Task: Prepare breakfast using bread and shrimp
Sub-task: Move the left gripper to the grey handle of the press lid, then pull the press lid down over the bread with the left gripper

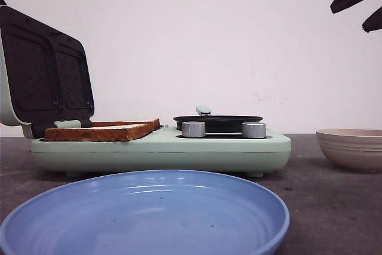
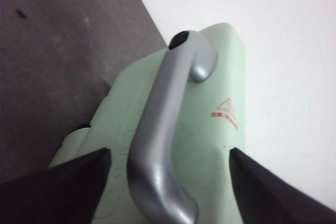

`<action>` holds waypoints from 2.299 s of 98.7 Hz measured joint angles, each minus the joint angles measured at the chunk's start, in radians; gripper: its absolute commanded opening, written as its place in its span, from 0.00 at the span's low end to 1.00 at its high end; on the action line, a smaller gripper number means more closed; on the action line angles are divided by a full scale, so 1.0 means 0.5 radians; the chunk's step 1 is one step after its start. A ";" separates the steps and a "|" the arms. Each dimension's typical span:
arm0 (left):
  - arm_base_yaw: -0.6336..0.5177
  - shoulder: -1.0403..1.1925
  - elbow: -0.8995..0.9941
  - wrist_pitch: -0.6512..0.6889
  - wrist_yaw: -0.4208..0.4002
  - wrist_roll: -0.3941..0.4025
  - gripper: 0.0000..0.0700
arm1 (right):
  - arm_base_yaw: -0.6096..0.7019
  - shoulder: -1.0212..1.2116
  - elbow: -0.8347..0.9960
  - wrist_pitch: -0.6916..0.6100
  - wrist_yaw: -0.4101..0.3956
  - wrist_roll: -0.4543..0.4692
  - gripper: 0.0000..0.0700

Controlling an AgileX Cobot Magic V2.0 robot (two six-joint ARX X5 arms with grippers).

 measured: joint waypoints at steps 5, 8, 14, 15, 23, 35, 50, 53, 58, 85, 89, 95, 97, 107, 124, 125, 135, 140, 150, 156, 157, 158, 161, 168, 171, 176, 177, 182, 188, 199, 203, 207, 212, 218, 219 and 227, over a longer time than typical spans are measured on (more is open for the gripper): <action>-0.005 0.008 0.000 0.005 0.001 -0.004 0.45 | 0.000 0.001 0.000 0.000 0.000 0.000 0.48; -0.008 0.014 0.000 0.005 0.001 -0.006 0.45 | 0.000 0.001 0.000 0.000 0.001 0.000 0.48; -0.015 0.026 0.000 0.011 0.001 -0.013 0.45 | 0.000 0.000 0.000 0.000 0.001 0.000 0.48; -0.016 0.027 0.000 0.014 0.001 -0.013 0.45 | 0.000 0.000 0.000 0.000 0.001 0.000 0.48; -0.018 0.030 0.000 0.027 0.001 -0.017 0.44 | 0.000 0.001 0.000 0.000 0.000 0.000 0.48; -0.030 0.032 0.000 0.048 -0.003 -0.030 0.27 | 0.000 0.000 0.000 0.000 0.001 0.000 0.48; -0.031 0.043 0.000 0.032 -0.011 -0.049 0.15 | 0.000 0.001 0.000 0.000 0.000 0.000 0.48; -0.031 0.043 0.000 0.031 -0.010 -0.058 0.14 | 0.000 0.001 0.000 0.000 0.000 0.000 0.48; -0.031 0.043 0.000 0.032 -0.008 -0.071 0.10 | 0.000 0.001 0.000 0.000 0.001 0.000 0.48; -0.076 0.038 0.001 0.034 -0.035 -0.130 0.01 | 0.000 0.000 0.000 0.000 0.000 0.000 0.48; -0.097 0.037 0.002 0.037 -0.048 -0.128 0.01 | 0.000 0.001 0.000 0.000 0.000 0.000 0.48; -0.140 0.031 0.004 0.045 -0.082 -0.111 0.01 | 0.000 0.001 0.000 0.000 0.000 0.000 0.48; -0.158 0.029 0.005 0.047 -0.095 -0.102 0.01 | 0.000 0.000 0.000 0.000 0.000 0.000 0.48; -0.270 0.016 0.011 0.064 -0.175 -0.053 0.01 | 0.000 0.001 0.000 0.000 0.000 0.000 0.48; -0.507 0.007 0.026 0.087 -0.331 0.066 0.01 | 0.000 0.000 0.000 -0.001 0.000 0.000 0.48; -0.521 0.007 0.027 0.087 -0.342 0.074 0.01 | 0.000 0.000 0.000 -0.001 0.000 0.000 0.48; -0.673 0.007 0.028 0.089 -0.469 0.173 0.01 | 0.000 0.000 0.000 -0.005 0.000 0.000 0.48; -0.749 0.012 0.028 0.090 -0.533 0.229 0.01 | 0.000 0.001 0.000 -0.010 0.000 0.000 0.48; -0.901 0.048 0.031 0.101 -0.645 0.334 0.01 | 0.000 0.000 0.000 -0.017 0.001 0.000 0.48; -0.992 0.087 0.036 0.115 -0.706 0.391 0.01 | 0.000 0.000 0.000 -0.018 0.000 0.000 0.48; -1.008 0.095 0.037 0.117 -0.713 0.399 0.01 | 0.000 0.000 0.000 -0.019 0.001 0.000 0.48; -1.022 0.103 0.037 0.118 -0.719 0.408 0.01 | 0.000 0.000 0.000 -0.020 0.000 0.000 0.48; -1.065 0.130 0.038 0.127 -0.738 0.434 0.01 | 0.000 0.000 0.000 -0.022 0.000 0.000 0.48; -1.160 0.207 0.041 0.142 -0.760 0.484 0.01 | 0.000 0.000 0.000 -0.029 0.000 0.000 0.48; -1.196 0.245 0.041 0.149 -0.762 0.497 0.01 | 0.000 0.000 0.000 -0.031 0.000 0.000 0.48; -1.248 0.313 0.041 0.160 -0.763 0.519 0.01 | 0.000 0.000 0.000 -0.034 0.000 0.000 0.48; -1.258 0.327 0.041 0.162 -0.763 0.521 0.01 | 0.000 0.000 0.000 -0.034 0.001 0.000 0.48; -1.302 0.394 0.041 0.172 -0.778 0.536 0.01 | 0.000 0.000 0.000 -0.040 0.000 0.000 0.48; -1.339 0.455 0.047 0.196 -0.811 0.543 0.01 | 0.000 0.000 0.000 -0.047 0.001 0.000 0.48; -1.378 0.490 0.053 0.191 -0.848 0.570 0.01 | 0.000 0.000 0.000 -0.060 0.000 0.000 0.48; -1.384 0.498 0.053 0.195 -0.853 0.582 0.01 | 0.000 0.000 0.000 -0.066 0.000 0.000 0.48; -1.389 0.502 0.054 0.196 -0.858 0.590 0.03 | 0.000 0.000 0.000 -0.071 0.000 0.000 0.48; -1.389 0.504 0.054 0.196 -0.858 0.599 0.17 | 0.000 0.000 0.000 -0.075 0.000 0.000 0.48; -1.389 0.504 0.055 0.197 -0.855 0.601 0.40 | 0.000 0.000 0.000 -0.074 0.000 0.000 0.48; -1.389 0.504 0.055 0.197 -0.855 0.601 0.44 | 0.000 0.000 0.000 -0.074 0.000 0.000 0.48; -1.384 0.504 0.054 0.133 -0.851 0.604 0.64 | 0.000 0.000 0.000 -0.074 0.000 0.000 0.48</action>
